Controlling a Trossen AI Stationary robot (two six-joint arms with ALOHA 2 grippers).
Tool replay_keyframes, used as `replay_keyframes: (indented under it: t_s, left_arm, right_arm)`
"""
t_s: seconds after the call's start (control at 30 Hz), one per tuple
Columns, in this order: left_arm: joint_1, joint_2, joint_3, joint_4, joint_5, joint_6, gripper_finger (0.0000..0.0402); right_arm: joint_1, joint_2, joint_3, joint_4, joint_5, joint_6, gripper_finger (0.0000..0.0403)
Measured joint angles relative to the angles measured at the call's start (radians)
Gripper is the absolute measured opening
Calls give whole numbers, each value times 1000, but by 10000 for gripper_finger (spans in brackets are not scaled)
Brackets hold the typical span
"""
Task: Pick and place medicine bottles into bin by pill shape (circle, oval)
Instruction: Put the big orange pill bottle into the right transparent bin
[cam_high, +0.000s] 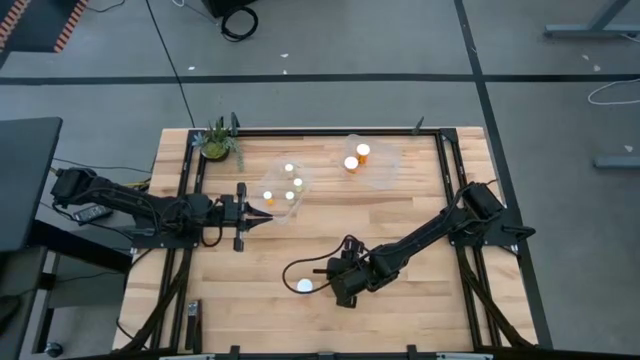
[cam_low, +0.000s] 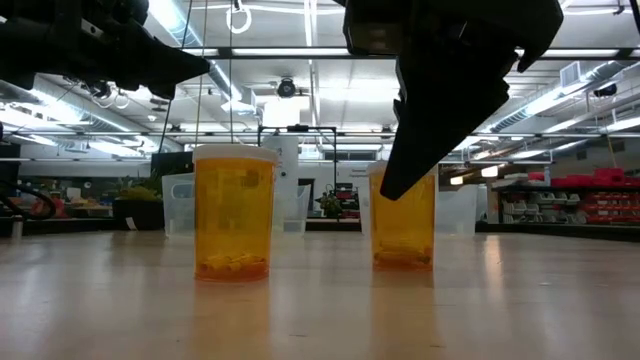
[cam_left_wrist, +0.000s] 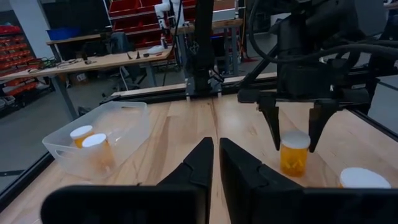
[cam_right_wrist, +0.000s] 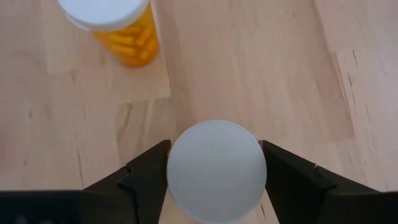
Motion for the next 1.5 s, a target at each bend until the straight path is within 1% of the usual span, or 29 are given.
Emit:
replay_keyframes:
  t_s: [0.17,0.33,0.53,0.67,0.9,1.2,1.37,1.5]
  left_arm:
    - [0,0,0,0,0,0,28]
    - [0,0,0,0,0,0,33]
    - [0,-2,0,-2,0,0,40]
    - [0,-2,0,-1,0,0,36]
    - [0,-2,0,0,0,0,28]
    - [0,-2,0,0,0,0,40]
    - [0,-2,0,0,0,0,35]
    - [0,-2,0,0,0,0,29]
  right_arm:
    - [-5,-10,0,-48,0,0,230]
    - [-26,-37,6,-102,9,-7,229]
    - [-78,-68,18,-181,16,-50,229]
    - [-123,-104,18,-252,34,-61,228]
    - [-200,-195,18,-388,142,-65,228]
    - [-309,-291,18,-424,213,-123,228]
    - [-388,-330,18,-445,230,-157,228]
    - [-473,-353,18,-460,250,-157,228]
